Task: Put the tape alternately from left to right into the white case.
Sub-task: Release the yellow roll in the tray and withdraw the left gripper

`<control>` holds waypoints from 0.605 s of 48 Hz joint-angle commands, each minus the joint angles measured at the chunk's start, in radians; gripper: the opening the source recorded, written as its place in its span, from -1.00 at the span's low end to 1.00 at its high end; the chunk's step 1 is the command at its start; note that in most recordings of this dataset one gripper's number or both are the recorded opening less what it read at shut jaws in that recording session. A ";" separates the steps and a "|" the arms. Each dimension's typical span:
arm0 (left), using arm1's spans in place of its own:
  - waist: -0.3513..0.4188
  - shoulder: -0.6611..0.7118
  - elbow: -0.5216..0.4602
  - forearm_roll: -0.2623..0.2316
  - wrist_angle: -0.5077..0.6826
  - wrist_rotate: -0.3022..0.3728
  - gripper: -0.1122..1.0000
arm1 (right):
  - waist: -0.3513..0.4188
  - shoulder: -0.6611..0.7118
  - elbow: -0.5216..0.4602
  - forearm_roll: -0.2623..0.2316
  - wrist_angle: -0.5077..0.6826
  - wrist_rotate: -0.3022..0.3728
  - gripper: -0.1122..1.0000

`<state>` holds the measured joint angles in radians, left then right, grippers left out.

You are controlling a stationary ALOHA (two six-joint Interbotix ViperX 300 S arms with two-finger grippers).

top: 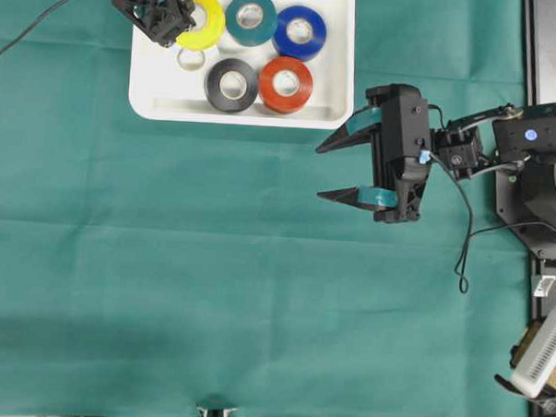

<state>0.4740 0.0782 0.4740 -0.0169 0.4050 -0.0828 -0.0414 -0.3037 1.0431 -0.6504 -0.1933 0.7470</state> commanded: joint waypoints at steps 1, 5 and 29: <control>0.002 0.000 -0.012 -0.002 -0.017 0.008 -0.84 | 0.003 -0.012 -0.008 0.002 -0.009 0.002 0.43; 0.002 0.015 -0.012 -0.002 -0.017 0.017 -0.84 | 0.003 -0.014 -0.008 0.002 -0.009 0.002 0.43; 0.017 0.012 -0.011 -0.002 -0.025 0.035 -0.84 | 0.003 -0.014 -0.008 0.002 -0.009 0.002 0.43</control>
<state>0.4893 0.1181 0.4725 -0.0169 0.3896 -0.0491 -0.0414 -0.3037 1.0446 -0.6504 -0.1933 0.7470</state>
